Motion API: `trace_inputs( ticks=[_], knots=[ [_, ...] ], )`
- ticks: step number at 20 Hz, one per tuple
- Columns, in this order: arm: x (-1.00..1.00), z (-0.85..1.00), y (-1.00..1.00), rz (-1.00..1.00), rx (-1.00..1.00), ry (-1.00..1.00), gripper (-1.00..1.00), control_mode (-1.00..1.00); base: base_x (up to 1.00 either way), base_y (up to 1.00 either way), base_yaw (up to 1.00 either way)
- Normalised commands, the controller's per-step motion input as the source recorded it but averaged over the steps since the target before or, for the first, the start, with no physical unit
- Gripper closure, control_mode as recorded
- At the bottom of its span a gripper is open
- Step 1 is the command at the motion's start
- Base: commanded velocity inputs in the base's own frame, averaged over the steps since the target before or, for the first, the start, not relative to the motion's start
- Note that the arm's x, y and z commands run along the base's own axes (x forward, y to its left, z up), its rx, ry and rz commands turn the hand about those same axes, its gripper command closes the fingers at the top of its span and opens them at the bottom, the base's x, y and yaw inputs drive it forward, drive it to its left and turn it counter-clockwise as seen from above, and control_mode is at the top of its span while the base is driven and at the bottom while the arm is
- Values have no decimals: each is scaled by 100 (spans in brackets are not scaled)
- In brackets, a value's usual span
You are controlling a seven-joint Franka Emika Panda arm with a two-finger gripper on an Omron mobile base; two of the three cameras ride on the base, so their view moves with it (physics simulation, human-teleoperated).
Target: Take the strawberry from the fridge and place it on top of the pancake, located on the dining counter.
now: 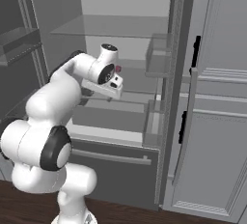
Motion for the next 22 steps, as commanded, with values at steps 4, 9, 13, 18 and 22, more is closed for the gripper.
trace_inputs(
  ticks=[4,9,13,18,22],
  knots=[
    [-72,4,-4,66,-42,-25,-100,-100,0,0,0],
    [-89,14,39,3,-32,-8,-100,-100,0,0,0],
    [-95,0,27,-43,-4,-23,-100,-100,0,0,0],
    [-67,-4,0,-49,17,-11,-100,-100,0,0,0],
    [-53,-7,0,-5,34,0,-100,-100,0,0,0]
  ],
)
